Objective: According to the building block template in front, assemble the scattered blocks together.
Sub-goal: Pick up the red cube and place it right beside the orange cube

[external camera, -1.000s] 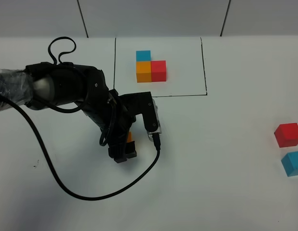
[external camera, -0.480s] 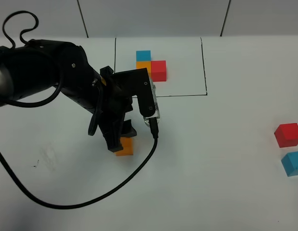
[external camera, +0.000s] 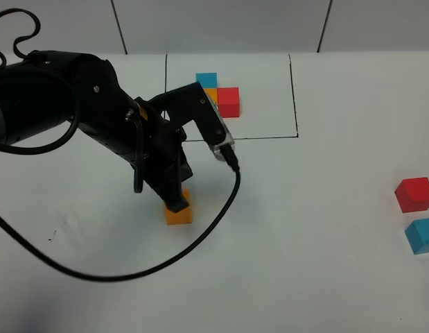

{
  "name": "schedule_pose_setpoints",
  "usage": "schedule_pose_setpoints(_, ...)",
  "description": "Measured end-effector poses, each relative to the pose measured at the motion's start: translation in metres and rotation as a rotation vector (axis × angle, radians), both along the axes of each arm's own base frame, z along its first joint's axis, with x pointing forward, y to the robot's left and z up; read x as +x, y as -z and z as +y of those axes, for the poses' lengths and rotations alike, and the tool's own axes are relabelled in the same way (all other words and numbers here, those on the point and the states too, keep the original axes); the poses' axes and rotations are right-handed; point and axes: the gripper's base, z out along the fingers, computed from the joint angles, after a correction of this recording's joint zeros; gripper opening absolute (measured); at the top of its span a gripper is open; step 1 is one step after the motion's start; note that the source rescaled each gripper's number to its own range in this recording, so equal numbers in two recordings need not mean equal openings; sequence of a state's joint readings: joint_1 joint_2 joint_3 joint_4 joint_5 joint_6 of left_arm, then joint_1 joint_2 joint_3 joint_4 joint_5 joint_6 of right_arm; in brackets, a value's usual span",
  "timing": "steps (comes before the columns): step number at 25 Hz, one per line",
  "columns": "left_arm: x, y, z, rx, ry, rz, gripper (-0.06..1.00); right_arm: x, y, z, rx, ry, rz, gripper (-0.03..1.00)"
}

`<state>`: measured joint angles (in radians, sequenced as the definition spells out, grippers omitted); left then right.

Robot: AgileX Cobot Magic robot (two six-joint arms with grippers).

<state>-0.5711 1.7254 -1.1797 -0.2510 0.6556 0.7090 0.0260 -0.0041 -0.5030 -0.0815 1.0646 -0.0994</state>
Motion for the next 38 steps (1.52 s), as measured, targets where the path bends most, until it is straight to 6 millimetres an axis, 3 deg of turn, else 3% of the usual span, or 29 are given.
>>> schedule_pose_setpoints(5, 0.011, -0.003, 0.0, -0.152, -0.54, 0.074, 0.0, 0.0, 0.0, 0.0, 0.0, 0.0, 0.0, 0.0)
schedule_pose_setpoints(7, 0.015, -0.004, 0.002, -0.175, -0.643, 0.058, 0.0, 0.0, 0.0, 0.0, 0.0, 0.0, 0.0, 0.0)
schedule_pose_setpoints(13, 0.022, -0.003, 0.014, -0.148, -0.678, 0.03, 0.0, 0.0, 0.0, 0.0, 0.0, 0.0, 0.0, 0.0)
schedule_pose_setpoints(18, 0.033, -0.003, 0.046, -0.087, -0.732, 0.03, 0.0, 0.0, 0.0, 0.0, 0.0, 0.0, 0.0, 0.0)
schedule_pose_setpoints(23, 0.034, -0.017, 0.087, -0.051, -0.818, 0.012, 0.0, 0.0, 0.0, 0.0, 0.0, 0.0, 0.0, 0.0)
schedule_pose_setpoints(28, 0.014, -0.021, 0.136, -0.042, -0.942, 0.009, 0.0, 0.0, 0.0, 0.0, 0.0, 0.0, 0.0, 0.0)
schedule_pose_setpoints(33, -0.023, -0.024, 0.175, -0.042, -1.055, 0.007, 0.0, 0.0, 0.0, 0.0, 0.0, 0.0, 0.0, 0.0)
schedule_pose_setpoints(38, -0.069, -0.034, 0.201, -0.054, -1.155, -0.013, 0.0, 0.0, 0.0, 0.0, 0.0, 0.0, 0.0, 0.0)
